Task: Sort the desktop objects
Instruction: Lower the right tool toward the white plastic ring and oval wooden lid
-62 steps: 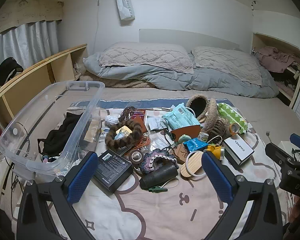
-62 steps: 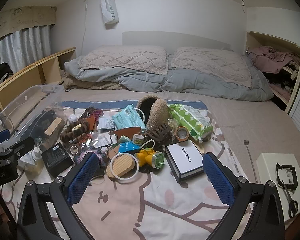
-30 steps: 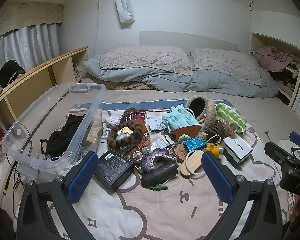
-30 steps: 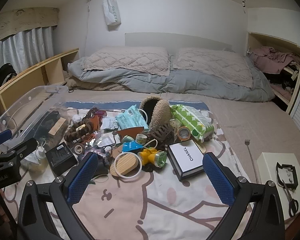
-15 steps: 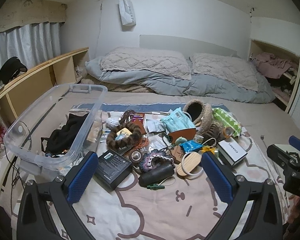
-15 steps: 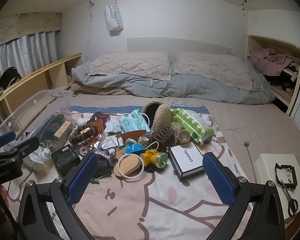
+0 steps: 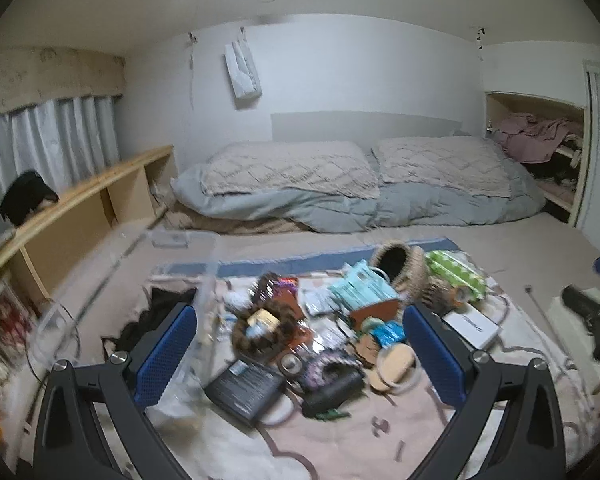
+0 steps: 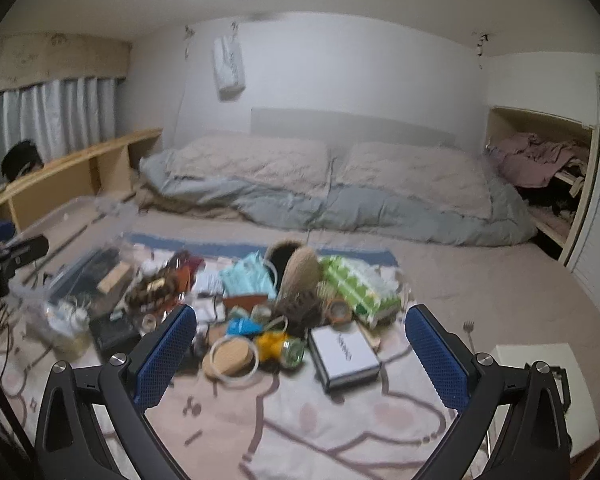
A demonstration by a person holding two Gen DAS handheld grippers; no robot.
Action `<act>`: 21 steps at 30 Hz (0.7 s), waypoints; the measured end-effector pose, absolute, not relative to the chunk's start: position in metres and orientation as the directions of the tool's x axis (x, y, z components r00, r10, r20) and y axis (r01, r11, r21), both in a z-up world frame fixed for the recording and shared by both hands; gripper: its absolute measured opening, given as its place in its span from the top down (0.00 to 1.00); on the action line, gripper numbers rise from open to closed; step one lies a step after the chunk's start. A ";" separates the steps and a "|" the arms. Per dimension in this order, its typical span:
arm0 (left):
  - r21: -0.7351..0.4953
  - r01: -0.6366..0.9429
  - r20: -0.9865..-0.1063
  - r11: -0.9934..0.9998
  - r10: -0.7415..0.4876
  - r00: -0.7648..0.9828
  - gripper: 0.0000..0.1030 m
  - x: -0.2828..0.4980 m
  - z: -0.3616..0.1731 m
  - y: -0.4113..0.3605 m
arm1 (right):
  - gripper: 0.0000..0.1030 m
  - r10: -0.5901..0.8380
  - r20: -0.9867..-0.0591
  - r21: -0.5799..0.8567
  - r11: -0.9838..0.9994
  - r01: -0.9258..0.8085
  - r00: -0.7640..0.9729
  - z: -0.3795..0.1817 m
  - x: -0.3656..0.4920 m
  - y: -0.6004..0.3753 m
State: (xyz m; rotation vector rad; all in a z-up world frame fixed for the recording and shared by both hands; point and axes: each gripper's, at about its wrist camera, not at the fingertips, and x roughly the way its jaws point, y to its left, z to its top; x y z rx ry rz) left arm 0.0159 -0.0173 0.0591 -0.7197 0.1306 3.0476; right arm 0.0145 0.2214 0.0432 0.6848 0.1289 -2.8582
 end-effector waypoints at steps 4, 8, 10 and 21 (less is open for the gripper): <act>0.074 -0.035 -0.439 -0.997 -0.001 -0.898 0.00 -0.002 0.048 -0.016 | 0.00 -0.187 -0.444 -0.066 -0.969 0.240 -0.876 0.030 -0.012 0.213; 0.057 -0.060 -0.459 -0.997 0.027 -0.888 0.00 -0.019 0.020 -0.012 | 0.00 -0.249 -0.536 0.039 -0.962 0.271 -0.807 -0.007 -0.050 0.209; 0.049 -0.088 -0.503 -0.995 0.052 -0.863 0.00 -0.030 0.004 -0.011 | 0.00 -0.235 -0.614 0.041 -0.963 0.266 -0.754 -0.035 -0.072 0.203; 0.114 -0.152 -0.617 -0.982 0.050 -0.786 0.00 -0.063 -0.053 -0.001 | 0.00 -0.135 -0.847 -0.043 -0.946 0.320 -0.515 -0.161 -0.133 0.166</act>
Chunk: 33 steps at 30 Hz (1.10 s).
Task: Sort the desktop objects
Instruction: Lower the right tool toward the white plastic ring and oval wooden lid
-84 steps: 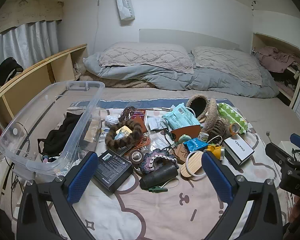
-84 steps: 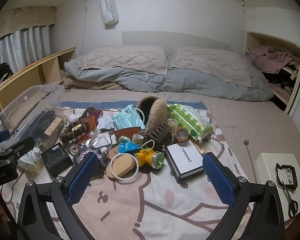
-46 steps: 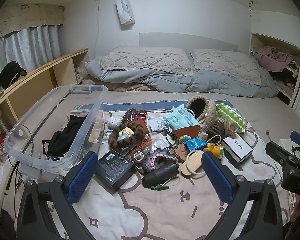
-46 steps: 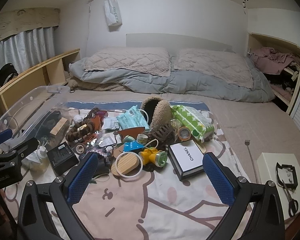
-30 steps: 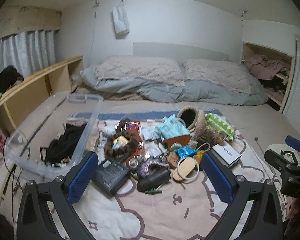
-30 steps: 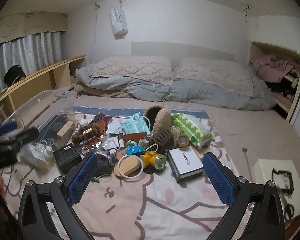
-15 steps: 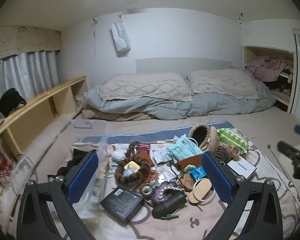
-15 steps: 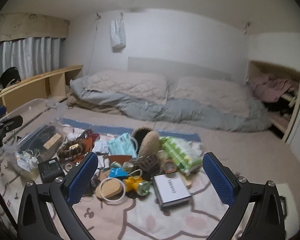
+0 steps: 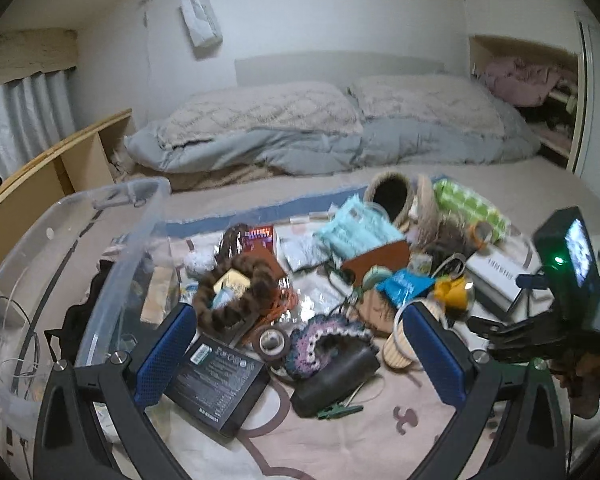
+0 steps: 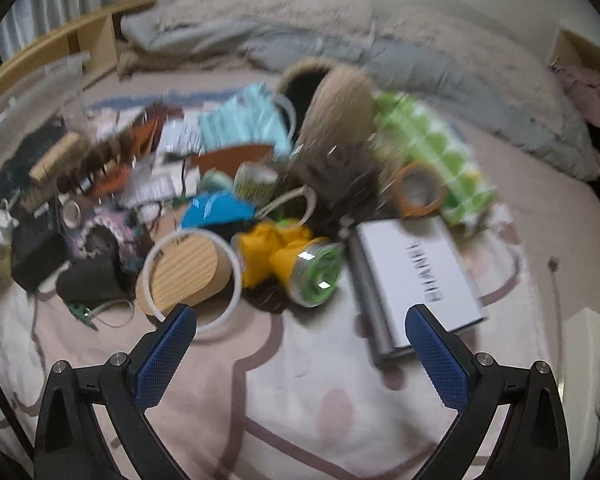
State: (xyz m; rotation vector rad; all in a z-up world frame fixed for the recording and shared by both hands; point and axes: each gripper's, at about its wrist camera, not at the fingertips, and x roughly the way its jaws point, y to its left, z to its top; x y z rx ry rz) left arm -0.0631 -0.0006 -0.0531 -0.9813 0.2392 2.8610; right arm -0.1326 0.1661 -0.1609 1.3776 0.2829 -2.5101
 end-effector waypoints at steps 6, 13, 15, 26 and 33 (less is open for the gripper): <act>0.137 -0.180 -0.653 -0.974 0.048 -0.755 0.00 -0.070 -0.072 0.002 | 0.00 -0.109 -0.887 -0.030 -0.956 0.290 -0.449 -0.190 -0.153 0.152; 0.121 -0.197 -0.688 -0.973 0.061 -0.724 0.00 -0.070 -0.087 -0.006 | 0.00 -0.115 -0.891 -0.009 -0.963 0.270 -0.439 -0.196 -0.166 0.155; 0.122 -0.204 -0.693 -0.971 0.063 -0.718 0.00 -0.070 -0.090 -0.009 | 0.00 -0.100 -0.905 -0.026 -0.958 0.287 -0.415 -0.201 -0.164 0.157; 0.070 -0.179 -0.715 -0.981 0.075 -0.695 0.00 -0.073 -0.099 -0.029 | 0.00 -0.019 -0.937 -0.107 -0.935 0.338 -0.348 -0.223 -0.144 0.161; 0.056 -0.190 -0.728 -0.980 0.090 -0.680 0.00 -0.073 -0.104 -0.028 | 0.00 -0.039 -0.962 -0.077 -0.911 0.405 -0.271 -0.219 -0.109 0.187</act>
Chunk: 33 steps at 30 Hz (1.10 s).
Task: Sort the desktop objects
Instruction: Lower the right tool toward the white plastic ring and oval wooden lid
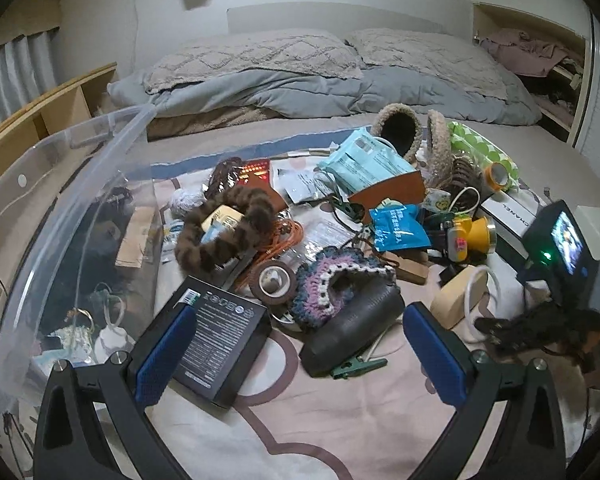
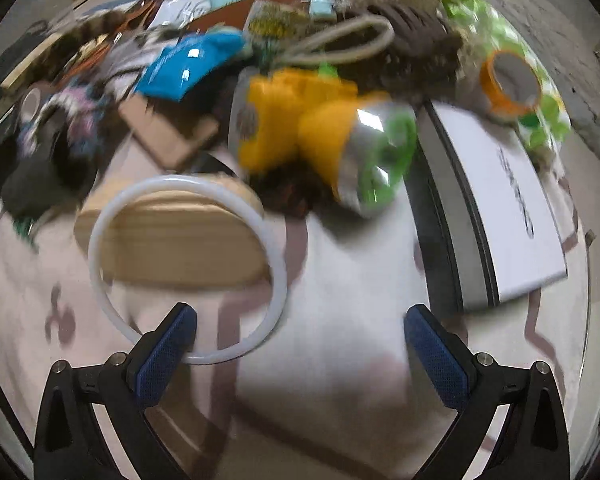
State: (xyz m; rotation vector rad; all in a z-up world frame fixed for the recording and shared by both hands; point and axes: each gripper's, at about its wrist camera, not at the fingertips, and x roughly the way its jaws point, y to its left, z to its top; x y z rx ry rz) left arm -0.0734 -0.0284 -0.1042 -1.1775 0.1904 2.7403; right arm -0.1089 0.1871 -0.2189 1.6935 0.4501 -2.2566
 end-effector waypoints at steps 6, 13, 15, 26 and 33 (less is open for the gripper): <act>0.078 -0.217 -0.728 -0.973 0.093 -0.679 0.00 -0.068 -0.108 -0.020 | 0.00 -0.035 -0.979 -0.060 -0.893 0.445 -0.202 -0.215 -0.084 0.212; 0.089 -0.246 -0.740 -0.965 0.101 -0.665 0.00 -0.065 -0.117 -0.005 | 0.00 -0.190 -0.929 0.073 -0.934 0.349 -0.316 -0.162 -0.099 0.231; 0.105 -0.259 -0.747 -0.960 0.096 -0.658 0.00 -0.067 -0.122 0.004 | 0.00 -0.228 -0.907 0.128 -0.951 0.282 -0.355 -0.154 -0.110 0.232; 0.069 -0.328 -0.771 -0.942 0.159 -0.617 0.00 -0.074 -0.133 0.033 | 0.20 -0.325 -0.918 0.310 -0.946 0.098 -0.228 -0.171 -0.162 0.184; 0.065 -0.341 -0.779 -0.938 0.165 -0.604 0.00 -0.076 -0.136 0.033 | 0.55 -0.333 -0.933 0.318 -0.941 0.120 -0.136 -0.202 -0.161 0.170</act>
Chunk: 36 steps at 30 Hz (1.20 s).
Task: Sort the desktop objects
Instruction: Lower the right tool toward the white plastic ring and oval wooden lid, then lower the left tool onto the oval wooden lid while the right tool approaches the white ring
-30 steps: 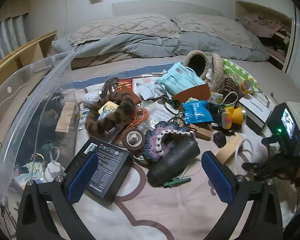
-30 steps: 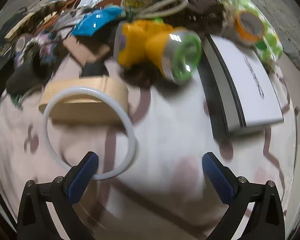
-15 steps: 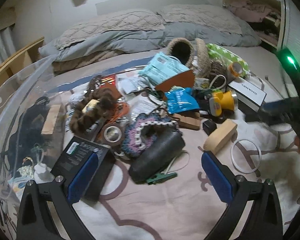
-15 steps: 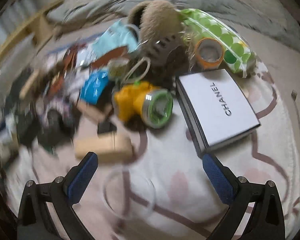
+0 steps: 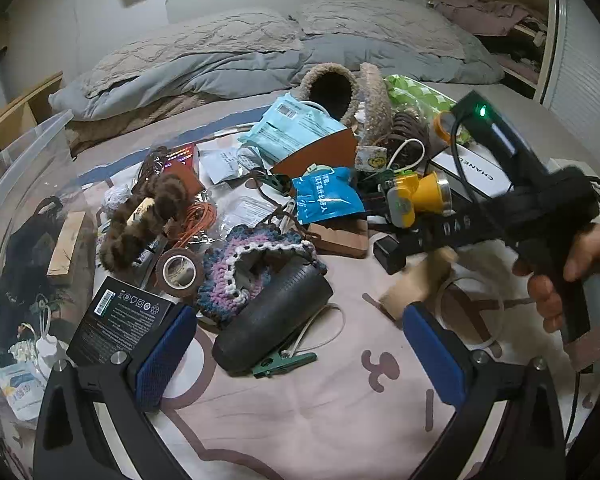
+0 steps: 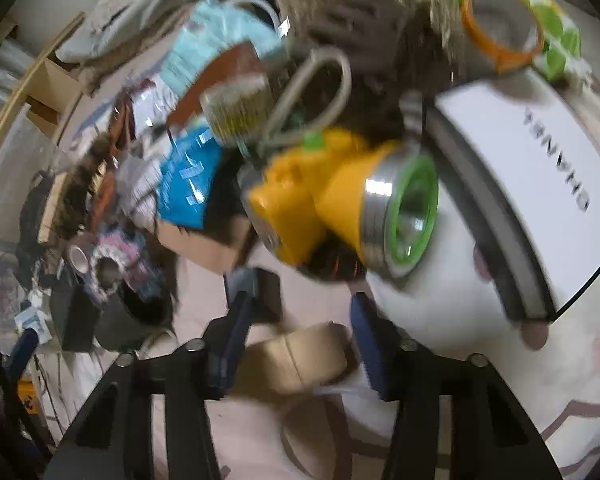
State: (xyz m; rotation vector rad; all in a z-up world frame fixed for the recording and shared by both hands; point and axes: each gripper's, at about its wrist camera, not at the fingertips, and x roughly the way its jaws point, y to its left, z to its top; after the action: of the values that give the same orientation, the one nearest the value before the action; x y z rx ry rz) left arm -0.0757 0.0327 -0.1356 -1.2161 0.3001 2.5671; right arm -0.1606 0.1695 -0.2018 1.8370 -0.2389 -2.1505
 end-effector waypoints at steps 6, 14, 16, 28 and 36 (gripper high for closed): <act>0.053 -0.346 -0.775 -0.937 0.180 -0.606 0.00 -0.071 -0.132 0.032 | 0.58 -0.337 -0.932 0.303 -0.926 0.224 -0.134 -0.190 -0.128 0.182; 0.059 -0.336 -0.779 -0.940 0.167 -0.604 0.00 -0.066 -0.129 0.039 | 0.58 -0.321 -0.937 0.267 -0.912 0.312 -0.137 -0.178 -0.095 0.194; 0.064 -0.338 -0.777 -0.939 0.166 -0.608 0.00 -0.065 -0.128 0.043 | 0.58 -0.319 -0.937 0.258 -0.908 0.330 -0.142 -0.176 -0.097 0.191; 0.000 -0.393 -0.789 -0.920 0.241 -0.565 0.01 -0.072 -0.132 0.075 | 0.58 -0.228 -0.950 0.153 -0.935 0.319 -0.213 -0.172 -0.098 0.226; -0.021 -0.416 -0.798 -0.909 0.266 -0.540 0.01 -0.078 -0.137 0.096 | 0.58 -0.168 -0.970 0.086 -0.912 0.400 -0.176 -0.206 -0.094 0.222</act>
State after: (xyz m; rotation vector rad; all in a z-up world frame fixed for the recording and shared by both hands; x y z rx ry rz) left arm -0.0785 0.0964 -0.1369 -1.2277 0.2400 2.4481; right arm -0.0938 0.2222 -0.2059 1.7289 0.2657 -2.1422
